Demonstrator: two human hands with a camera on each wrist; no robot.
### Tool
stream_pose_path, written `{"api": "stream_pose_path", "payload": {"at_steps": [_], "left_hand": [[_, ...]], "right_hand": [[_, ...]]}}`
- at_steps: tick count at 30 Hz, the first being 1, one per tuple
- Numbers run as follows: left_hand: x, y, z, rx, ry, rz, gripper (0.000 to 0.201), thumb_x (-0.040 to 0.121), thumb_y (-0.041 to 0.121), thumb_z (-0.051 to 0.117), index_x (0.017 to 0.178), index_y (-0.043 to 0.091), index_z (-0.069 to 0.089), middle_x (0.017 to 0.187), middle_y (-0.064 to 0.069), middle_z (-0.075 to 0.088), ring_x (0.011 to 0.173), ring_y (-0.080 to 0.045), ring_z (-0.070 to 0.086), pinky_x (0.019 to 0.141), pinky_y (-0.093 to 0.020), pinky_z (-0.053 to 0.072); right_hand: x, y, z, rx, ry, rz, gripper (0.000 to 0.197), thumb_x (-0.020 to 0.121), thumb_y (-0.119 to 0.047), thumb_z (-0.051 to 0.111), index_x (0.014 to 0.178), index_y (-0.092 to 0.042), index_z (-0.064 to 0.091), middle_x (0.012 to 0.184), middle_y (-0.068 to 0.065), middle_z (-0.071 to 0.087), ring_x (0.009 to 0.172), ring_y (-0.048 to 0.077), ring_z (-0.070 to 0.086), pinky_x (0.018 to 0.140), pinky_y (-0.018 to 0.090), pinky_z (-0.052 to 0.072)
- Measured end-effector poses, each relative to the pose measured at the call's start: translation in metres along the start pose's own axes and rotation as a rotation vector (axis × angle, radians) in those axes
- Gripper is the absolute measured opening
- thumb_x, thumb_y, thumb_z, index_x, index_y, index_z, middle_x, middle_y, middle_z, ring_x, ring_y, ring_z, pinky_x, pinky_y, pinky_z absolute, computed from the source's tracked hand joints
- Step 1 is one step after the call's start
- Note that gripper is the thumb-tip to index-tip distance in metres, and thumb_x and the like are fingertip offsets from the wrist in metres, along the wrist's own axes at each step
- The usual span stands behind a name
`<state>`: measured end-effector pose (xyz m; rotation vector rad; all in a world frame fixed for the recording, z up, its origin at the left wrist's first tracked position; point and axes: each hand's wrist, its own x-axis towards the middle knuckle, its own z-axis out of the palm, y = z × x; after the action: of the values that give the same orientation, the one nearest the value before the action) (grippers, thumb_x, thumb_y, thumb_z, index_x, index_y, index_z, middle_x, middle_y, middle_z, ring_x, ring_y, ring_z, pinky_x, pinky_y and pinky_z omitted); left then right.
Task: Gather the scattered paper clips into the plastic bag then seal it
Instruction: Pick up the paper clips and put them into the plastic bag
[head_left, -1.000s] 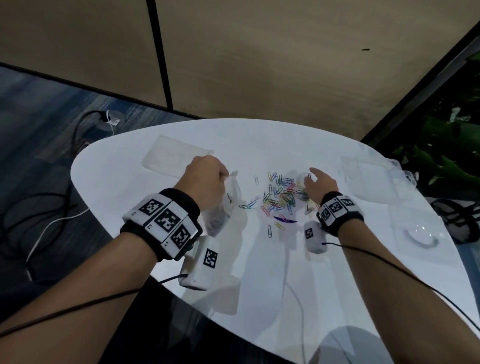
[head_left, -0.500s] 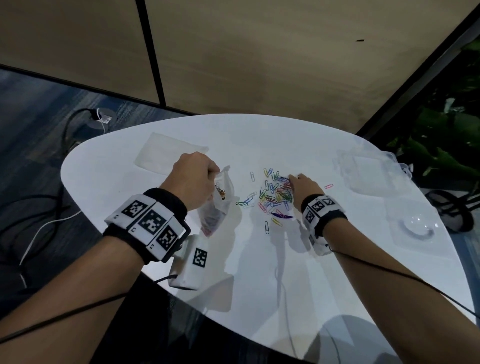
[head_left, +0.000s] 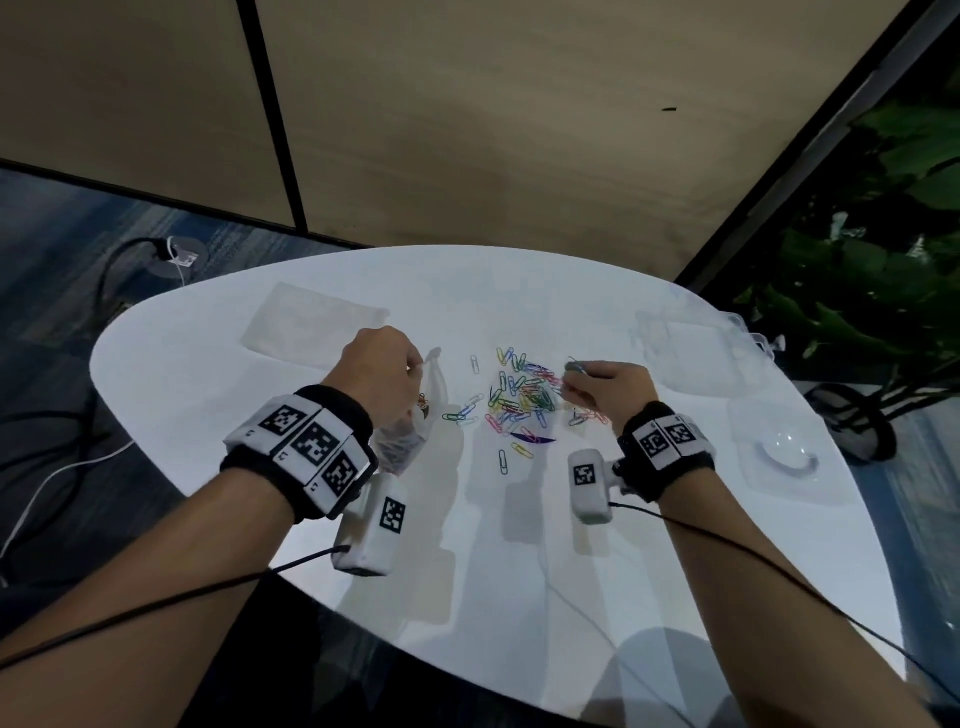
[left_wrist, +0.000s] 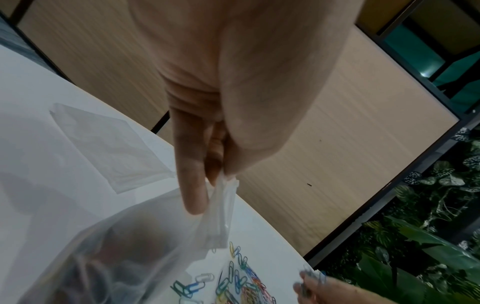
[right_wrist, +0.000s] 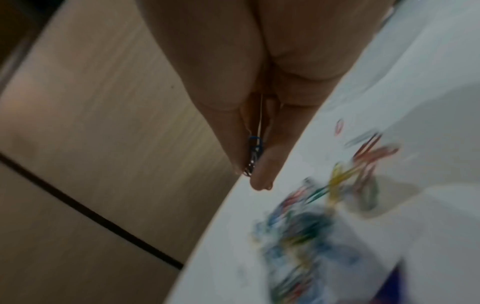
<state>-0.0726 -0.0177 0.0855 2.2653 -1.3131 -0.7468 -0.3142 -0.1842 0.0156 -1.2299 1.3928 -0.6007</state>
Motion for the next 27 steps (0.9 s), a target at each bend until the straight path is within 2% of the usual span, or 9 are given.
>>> {"api": "stream_pose_path", "payload": {"at_steps": [3,7,10,13,15,18,20,23,27], "left_hand": [[0.000,0.003,0.000,0.032,0.001,0.008,0.031,0.097,0.016,0.052,0.073,0.016,0.072,0.076,-0.008,0.072,0.085,-0.029,0.070,0.074,-0.029,0.052],[0.002,-0.001,0.002,-0.025,-0.015,0.031,0.032,0.097,0.013,0.054,0.073,0.007,0.075,0.076,-0.012,0.075,0.079,-0.032,0.073,0.078,-0.040,0.061],[0.001,-0.001,0.003,-0.019,-0.002,0.064,0.033,0.096,0.011,0.055,0.067,0.005,0.070,0.067,-0.012,0.070,0.067,-0.034,0.069,0.069,-0.037,0.060],[-0.003,0.003,0.005,0.034,0.008,0.072,0.039,0.089,0.001,0.050,0.052,0.010,0.048,0.051,-0.007,0.041,0.057,-0.029,0.038,0.053,-0.028,0.038],[-0.006,0.006,0.004,0.041,-0.001,0.069,0.043,0.090,0.002,0.050,0.049,0.012,0.044,0.050,-0.004,0.038,0.059,-0.026,0.036,0.055,-0.027,0.033],[-0.008,0.008,0.003,0.015,-0.008,0.061,0.048,0.092,0.003,0.051,0.046,0.017,0.042,0.050,-0.002,0.038,0.055,-0.024,0.037,0.051,-0.025,0.029],[-0.008,0.008,0.002,-0.001,-0.009,0.046,0.045,0.093,0.005,0.052,0.050,0.017,0.051,0.052,-0.002,0.043,0.058,-0.024,0.041,0.054,-0.024,0.035],[-0.009,0.007,0.001,-0.012,-0.007,0.042,0.029,0.096,0.008,0.052,0.080,0.008,0.076,0.067,-0.008,0.061,0.069,-0.027,0.055,0.068,-0.029,0.049],[-0.009,0.005,-0.001,-0.054,-0.006,0.026,0.028,0.095,0.007,0.052,0.087,0.008,0.079,0.083,-0.012,0.072,0.081,-0.030,0.069,0.078,-0.035,0.059]], "right_hand": [[-0.034,-0.021,0.030,0.381,-0.239,0.040,0.020,0.081,0.003,0.072,0.101,0.006,0.070,0.090,0.017,0.072,0.078,0.021,0.071,0.077,0.026,0.059],[-0.066,-0.033,0.077,0.469,-0.413,0.080,0.017,0.086,0.005,0.067,0.102,0.010,0.066,0.083,0.015,0.071,0.077,0.019,0.070,0.077,0.024,0.059],[-0.075,-0.028,0.106,0.215,-0.404,0.021,0.010,0.086,0.003,0.068,0.093,0.009,0.071,0.083,0.019,0.070,0.073,0.022,0.069,0.078,0.027,0.060],[-0.076,-0.023,0.120,-0.017,-0.400,-0.058,0.008,0.084,0.000,0.069,0.085,-0.002,0.076,0.080,0.019,0.072,0.072,0.026,0.070,0.085,0.037,0.059],[-0.077,-0.024,0.125,-0.159,-0.363,-0.123,0.016,0.077,-0.006,0.073,0.067,-0.018,0.078,0.077,0.019,0.074,0.078,0.036,0.072,0.085,0.046,0.059],[-0.079,-0.029,0.128,-0.265,-0.318,-0.176,0.014,0.077,-0.010,0.073,0.067,-0.018,0.077,0.073,0.020,0.073,0.075,0.037,0.073,0.076,0.048,0.061],[-0.080,-0.033,0.131,-0.387,-0.313,-0.252,0.016,0.084,-0.008,0.063,0.082,-0.014,0.078,0.078,0.016,0.074,0.076,0.032,0.073,0.075,0.041,0.061],[-0.084,-0.037,0.136,-0.621,-0.330,-0.336,0.033,0.087,-0.004,0.051,0.109,-0.012,0.074,0.100,0.013,0.072,0.078,0.023,0.061,0.071,0.025,0.048],[-0.090,-0.044,0.138,-0.711,-0.328,-0.436,0.029,0.085,-0.001,0.051,0.096,-0.011,0.076,0.091,0.013,0.072,0.076,0.021,0.058,0.069,0.022,0.042]]}}
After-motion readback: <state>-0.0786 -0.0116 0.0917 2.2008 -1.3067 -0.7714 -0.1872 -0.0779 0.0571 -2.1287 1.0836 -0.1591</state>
